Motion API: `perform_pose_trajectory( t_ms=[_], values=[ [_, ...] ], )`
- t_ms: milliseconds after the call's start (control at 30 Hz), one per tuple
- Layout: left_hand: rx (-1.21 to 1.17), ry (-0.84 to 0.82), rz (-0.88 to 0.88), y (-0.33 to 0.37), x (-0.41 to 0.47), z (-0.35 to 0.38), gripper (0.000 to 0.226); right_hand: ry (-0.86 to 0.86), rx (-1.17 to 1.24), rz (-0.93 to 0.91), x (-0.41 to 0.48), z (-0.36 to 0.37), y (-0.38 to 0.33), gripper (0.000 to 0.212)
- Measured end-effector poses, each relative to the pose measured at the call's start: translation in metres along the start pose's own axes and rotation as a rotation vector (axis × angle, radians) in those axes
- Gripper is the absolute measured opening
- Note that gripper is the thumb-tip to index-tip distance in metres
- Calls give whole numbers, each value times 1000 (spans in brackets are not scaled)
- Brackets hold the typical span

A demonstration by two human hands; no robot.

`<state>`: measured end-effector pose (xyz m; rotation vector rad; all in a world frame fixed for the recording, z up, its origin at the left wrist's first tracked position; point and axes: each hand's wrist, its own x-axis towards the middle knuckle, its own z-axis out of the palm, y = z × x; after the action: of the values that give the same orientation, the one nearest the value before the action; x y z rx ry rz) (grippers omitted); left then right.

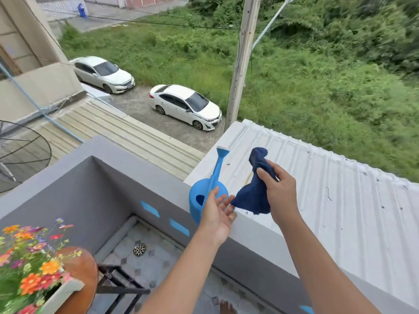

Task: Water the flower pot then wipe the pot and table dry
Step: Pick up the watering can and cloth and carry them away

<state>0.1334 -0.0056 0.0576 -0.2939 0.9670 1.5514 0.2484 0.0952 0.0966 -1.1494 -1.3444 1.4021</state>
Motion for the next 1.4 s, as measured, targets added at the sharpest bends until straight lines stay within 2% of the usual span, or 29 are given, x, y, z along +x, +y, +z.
perform_pose_trajectory(
  t_ms=[67,167,200,267,300,400,500,767,900,967,1033,1100,1167,1200,1267,1333,1400],
  values=[
    [-132,60,49,-6,11,11,47,-14,10,23,14,-4,6,22],
    [-306,137,148,-16,35,24,41,-90,4,60,33,-7,14,24],
    [-320,155,173,-17,40,26,48,-114,-3,61,36,-5,16,23],
    [-318,191,211,-22,54,28,67,-170,-11,64,43,-2,19,23],
    [-310,214,234,-24,61,29,69,-195,-14,63,44,0,20,22],
    [-276,292,328,-26,67,33,57,-279,-18,46,48,6,17,22],
    [-270,297,357,-25,67,31,50,-317,-29,43,53,10,15,22],
    [-264,263,361,-12,70,10,49,-358,-51,77,56,25,12,22],
    [-185,252,292,-5,58,10,43,-374,-67,81,54,31,12,22],
    [-14,253,213,5,46,11,39,-382,-71,81,55,33,11,22],
    [342,271,214,18,31,12,33,-383,-87,78,57,33,11,22],
    [705,339,410,36,22,12,26,-379,-100,87,59,33,11,22],
    [1099,483,669,56,18,12,24,-378,-108,99,59,32,12,22],
    [1299,548,726,63,20,11,24,-377,-110,106,59,32,13,22],
    [1597,597,678,70,28,7,27,-379,-109,116,59,32,13,22],
    [1757,592,588,66,39,5,32,-382,-114,115,58,32,13,22],
    [1721,609,593,61,43,10,32,-386,-121,110,59,31,12,23]
  ],
)
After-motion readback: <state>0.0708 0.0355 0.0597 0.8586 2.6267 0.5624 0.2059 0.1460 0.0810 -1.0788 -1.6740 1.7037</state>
